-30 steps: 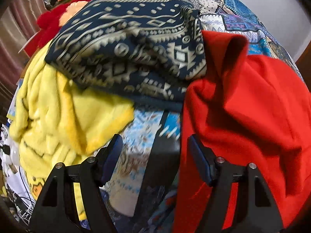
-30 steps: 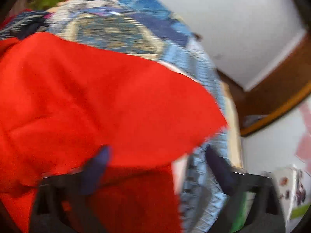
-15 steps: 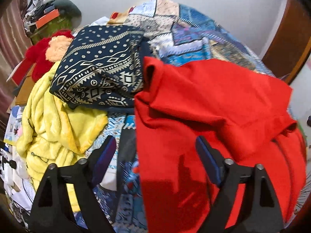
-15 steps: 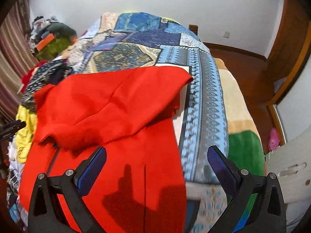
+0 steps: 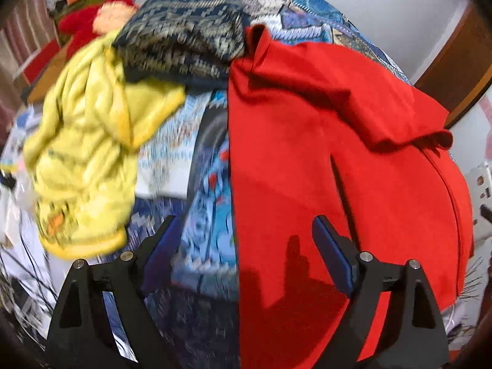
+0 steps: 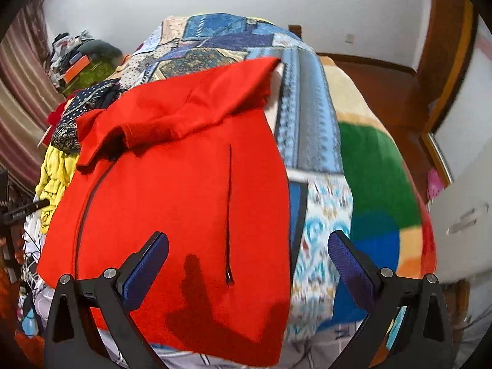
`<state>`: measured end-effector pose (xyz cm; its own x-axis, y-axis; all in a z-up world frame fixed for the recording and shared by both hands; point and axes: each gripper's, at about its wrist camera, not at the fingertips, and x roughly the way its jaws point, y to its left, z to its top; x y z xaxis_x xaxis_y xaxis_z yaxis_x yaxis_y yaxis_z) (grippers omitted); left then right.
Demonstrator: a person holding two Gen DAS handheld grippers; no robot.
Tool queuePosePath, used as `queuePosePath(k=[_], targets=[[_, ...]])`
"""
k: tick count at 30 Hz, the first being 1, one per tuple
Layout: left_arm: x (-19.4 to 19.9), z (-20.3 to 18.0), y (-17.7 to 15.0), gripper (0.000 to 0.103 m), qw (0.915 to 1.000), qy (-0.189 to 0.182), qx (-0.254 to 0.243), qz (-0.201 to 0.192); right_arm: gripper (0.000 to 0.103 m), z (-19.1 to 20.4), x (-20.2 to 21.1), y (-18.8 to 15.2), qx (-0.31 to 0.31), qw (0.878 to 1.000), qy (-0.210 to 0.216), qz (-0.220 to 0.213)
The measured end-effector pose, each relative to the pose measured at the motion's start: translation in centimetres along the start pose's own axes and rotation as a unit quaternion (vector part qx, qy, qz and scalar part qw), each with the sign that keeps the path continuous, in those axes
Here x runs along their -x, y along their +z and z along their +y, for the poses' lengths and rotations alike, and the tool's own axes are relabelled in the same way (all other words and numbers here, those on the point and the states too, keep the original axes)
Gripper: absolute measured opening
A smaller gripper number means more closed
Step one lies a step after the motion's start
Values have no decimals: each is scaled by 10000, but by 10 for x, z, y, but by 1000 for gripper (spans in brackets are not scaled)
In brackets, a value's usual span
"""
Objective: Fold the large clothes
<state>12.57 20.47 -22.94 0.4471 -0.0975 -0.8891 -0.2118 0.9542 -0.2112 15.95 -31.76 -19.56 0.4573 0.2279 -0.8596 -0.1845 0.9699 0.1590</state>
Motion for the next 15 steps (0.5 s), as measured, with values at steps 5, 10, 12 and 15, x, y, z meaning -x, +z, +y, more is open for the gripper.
queuePosePath(k=[5, 10, 12, 15], targets=[[-9, 10, -34, 87, 9968, -523, 457, 392, 101, -7, -6, -18, -257, 9994, 162, 135], [-15, 20, -57, 87, 9866, -1085, 1068, 580, 80, -5, -16, -31, -346, 9971, 574, 351], [-15, 25, -62, 87, 9804, -1301, 1335, 631, 76, -7, -18, -34, -457, 9961, 702, 288], [-7, 16, -66, 76, 9838, -1253, 1134, 592, 46, -10, -18, -34, -619, 9922, 1042, 275]])
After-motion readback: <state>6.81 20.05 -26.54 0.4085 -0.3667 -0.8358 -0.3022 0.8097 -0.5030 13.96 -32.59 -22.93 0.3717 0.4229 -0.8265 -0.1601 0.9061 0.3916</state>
